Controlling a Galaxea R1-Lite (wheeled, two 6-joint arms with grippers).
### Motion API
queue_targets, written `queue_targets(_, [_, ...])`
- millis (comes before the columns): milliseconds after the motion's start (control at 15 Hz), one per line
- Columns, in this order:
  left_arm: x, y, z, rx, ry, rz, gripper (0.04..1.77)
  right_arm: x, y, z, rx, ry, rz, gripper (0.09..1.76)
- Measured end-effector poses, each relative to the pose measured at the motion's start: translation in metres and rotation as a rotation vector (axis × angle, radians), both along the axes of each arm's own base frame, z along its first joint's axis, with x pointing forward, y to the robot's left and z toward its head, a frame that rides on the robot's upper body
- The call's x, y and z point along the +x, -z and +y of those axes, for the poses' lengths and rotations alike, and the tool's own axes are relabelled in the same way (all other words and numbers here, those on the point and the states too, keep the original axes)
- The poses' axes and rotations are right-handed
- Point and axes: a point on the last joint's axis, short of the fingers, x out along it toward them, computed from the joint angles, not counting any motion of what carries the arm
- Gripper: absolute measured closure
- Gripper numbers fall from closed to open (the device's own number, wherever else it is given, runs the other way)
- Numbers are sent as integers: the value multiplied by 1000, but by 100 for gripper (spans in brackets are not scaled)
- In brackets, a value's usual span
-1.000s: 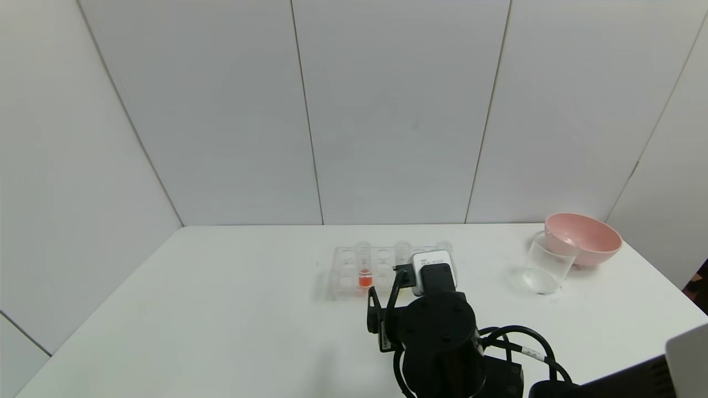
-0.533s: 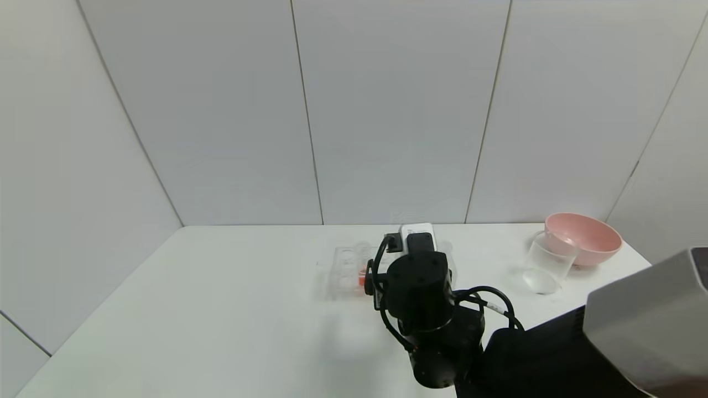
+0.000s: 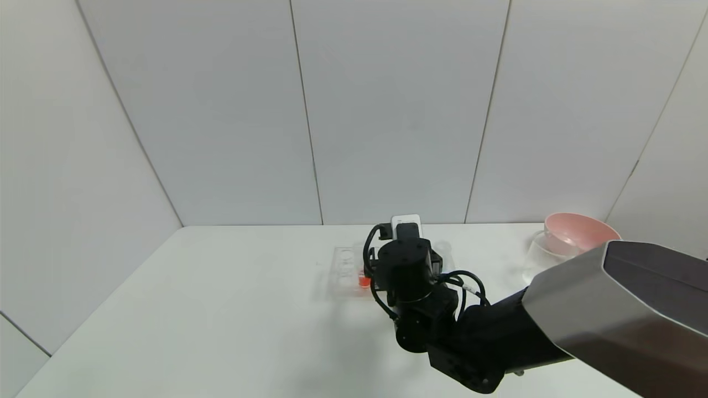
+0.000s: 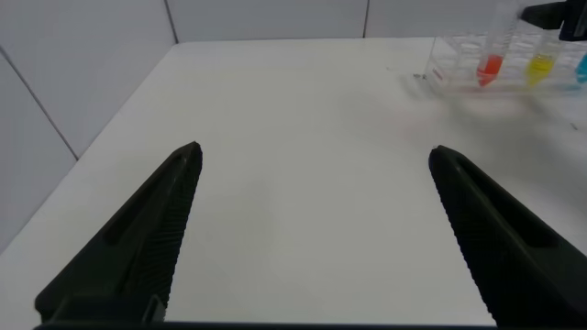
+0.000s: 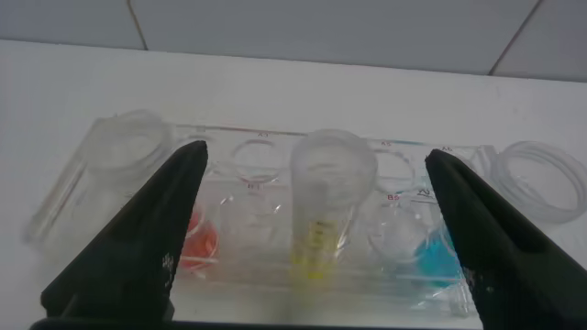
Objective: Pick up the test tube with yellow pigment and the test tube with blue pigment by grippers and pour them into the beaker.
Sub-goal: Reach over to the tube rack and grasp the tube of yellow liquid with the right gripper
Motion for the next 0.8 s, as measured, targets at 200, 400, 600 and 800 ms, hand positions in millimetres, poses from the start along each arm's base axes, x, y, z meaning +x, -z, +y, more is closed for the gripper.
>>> queue_targets(200, [0, 0, 0, 0, 0, 0, 5, 9, 7, -2, 4, -2, 3, 14])
queue_targets(400, [0, 0, 0, 0, 0, 0, 5, 15, 10, -5, 4, 5, 7, 14])
queue_targets(600, [0, 0, 0, 0, 0, 0, 5, 19, 14, -9, 2, 6, 14, 14])
queue_targets(800, [0, 0, 0, 0, 0, 0, 5, 19, 16, -10, -3, 8, 19, 53])
